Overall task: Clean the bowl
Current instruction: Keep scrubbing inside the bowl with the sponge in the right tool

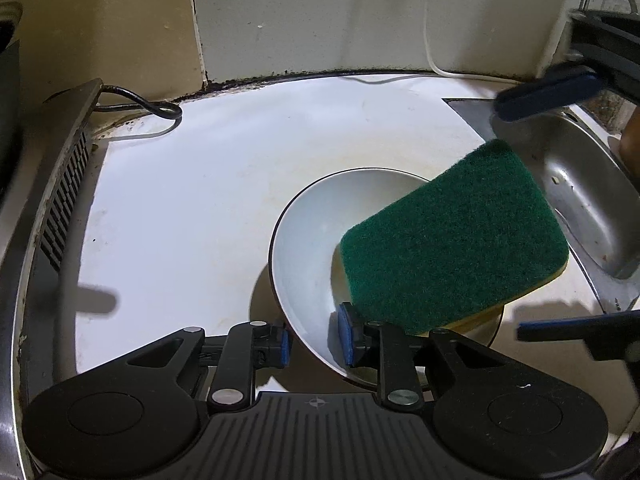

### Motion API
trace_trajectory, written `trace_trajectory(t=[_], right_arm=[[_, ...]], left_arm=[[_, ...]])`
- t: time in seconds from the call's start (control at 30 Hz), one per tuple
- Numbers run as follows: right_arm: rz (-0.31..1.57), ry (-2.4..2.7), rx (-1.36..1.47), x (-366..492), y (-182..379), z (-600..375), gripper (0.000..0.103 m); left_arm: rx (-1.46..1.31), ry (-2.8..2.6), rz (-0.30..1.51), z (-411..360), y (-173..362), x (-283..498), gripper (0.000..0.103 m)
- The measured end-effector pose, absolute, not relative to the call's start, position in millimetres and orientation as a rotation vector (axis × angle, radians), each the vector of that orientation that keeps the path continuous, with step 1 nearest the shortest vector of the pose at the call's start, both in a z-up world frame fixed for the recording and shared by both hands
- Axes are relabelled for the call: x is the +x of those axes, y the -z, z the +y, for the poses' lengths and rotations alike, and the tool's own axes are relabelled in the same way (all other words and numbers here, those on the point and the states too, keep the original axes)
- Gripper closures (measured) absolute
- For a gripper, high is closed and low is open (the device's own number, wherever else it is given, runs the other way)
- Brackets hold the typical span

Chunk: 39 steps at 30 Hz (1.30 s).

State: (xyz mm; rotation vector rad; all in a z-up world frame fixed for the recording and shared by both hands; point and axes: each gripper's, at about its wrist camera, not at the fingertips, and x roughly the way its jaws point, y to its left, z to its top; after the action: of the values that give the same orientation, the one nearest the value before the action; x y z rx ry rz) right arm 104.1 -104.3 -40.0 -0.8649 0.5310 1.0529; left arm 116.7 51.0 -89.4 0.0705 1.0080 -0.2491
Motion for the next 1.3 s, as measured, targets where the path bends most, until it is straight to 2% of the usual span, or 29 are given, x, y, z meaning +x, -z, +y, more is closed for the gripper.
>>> trace_trajectory(t=[0.17, 0.23, 0.3, 0.87, 1.13, 1.3], right_arm=[[0.666, -1.103, -0.804, 131.5, 52.8, -103.1, 0.014], [0.746, -1.141, -0.682, 144.1, 50.7, -108.0, 0.019], [0.748, -1.134, -0.664, 145.1, 48.3, -109.1, 0.031], [0.713, -1.091, -0.755, 127.2, 42.2, -99.7, 0.031], [0.705, -1.026, -0.923, 124.5, 44.4, -100.3, 0.034], [0.685, -1.059, -0.871, 129.1, 47.9, -84.0, 0.034]], left_arm=[[0.068, 0.257, 1.008, 53.5, 90.2, 118.2, 0.076], [0.068, 0.258, 1.009, 53.7, 90.3, 118.8, 0.076], [0.070, 0.256, 1.011, 53.5, 90.5, 119.7, 0.076], [0.087, 0.251, 1.016, 51.4, 89.5, 120.5, 0.075], [0.086, 0.257, 1.012, 51.9, 88.7, 119.2, 0.075], [0.068, 0.248, 1.012, 55.9, 88.3, 120.3, 0.075]])
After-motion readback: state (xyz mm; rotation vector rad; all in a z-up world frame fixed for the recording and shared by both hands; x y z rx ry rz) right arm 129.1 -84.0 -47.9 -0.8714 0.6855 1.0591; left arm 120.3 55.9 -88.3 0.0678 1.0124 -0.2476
